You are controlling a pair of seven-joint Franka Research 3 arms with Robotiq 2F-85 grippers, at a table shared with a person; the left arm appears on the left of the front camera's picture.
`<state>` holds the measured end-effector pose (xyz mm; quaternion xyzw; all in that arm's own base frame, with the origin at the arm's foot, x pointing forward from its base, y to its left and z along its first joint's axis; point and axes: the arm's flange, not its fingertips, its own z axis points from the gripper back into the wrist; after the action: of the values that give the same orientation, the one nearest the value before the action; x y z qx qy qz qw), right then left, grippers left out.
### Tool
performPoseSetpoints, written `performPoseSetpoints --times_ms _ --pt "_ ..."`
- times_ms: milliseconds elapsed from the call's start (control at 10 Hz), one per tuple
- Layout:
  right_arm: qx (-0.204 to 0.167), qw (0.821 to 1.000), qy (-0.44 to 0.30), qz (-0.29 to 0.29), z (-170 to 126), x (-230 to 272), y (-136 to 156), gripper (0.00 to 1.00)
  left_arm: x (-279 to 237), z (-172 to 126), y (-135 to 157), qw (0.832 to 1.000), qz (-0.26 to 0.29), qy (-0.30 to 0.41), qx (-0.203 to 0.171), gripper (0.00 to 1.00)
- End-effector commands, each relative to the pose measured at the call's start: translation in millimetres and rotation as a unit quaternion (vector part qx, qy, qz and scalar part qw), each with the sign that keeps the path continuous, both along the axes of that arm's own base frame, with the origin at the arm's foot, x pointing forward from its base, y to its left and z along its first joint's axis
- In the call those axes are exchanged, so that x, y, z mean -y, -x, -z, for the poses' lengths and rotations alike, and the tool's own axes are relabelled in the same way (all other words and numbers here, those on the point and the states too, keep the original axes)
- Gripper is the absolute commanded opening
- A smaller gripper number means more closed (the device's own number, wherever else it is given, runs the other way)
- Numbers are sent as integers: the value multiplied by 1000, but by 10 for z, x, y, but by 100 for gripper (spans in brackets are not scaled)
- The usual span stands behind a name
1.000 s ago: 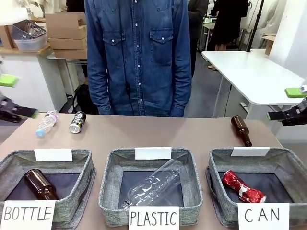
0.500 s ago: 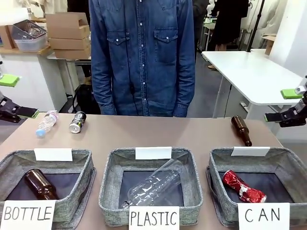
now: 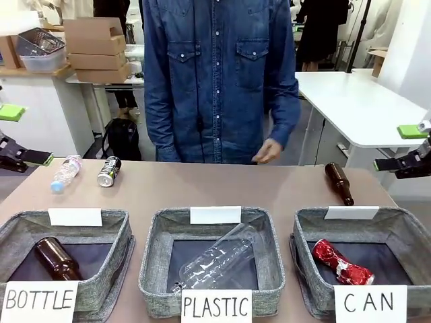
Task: Sort the can waste into the basket.
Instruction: Pick up the can waste from the table and place it in the right Fabric basket.
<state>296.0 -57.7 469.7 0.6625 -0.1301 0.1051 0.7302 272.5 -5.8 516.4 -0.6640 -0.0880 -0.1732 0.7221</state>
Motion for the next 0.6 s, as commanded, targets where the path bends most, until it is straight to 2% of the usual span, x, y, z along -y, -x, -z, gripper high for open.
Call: performPoseSetpoints --times_ms 0,200,300,400,500 --pt "13 1000 1 -7 -16 7 -8 100 -16 -13 10 1000 5 5 7 100" --pt "13 1000 1 -7 -16 7 -8 100 0 0 0 1000 0 0 0 100" --pt "13 1000 1 -7 -16 7 -8 100 14 -191 -24 992 -32 -110 50 100" --pt "13 1000 1 -7 -16 7 -8 100 118 -221 -304 977 -40 -204 36 100" --pt "13 1000 1 -7 -16 7 -8 100 192 -137 -690 941 -85 -328 21 100"
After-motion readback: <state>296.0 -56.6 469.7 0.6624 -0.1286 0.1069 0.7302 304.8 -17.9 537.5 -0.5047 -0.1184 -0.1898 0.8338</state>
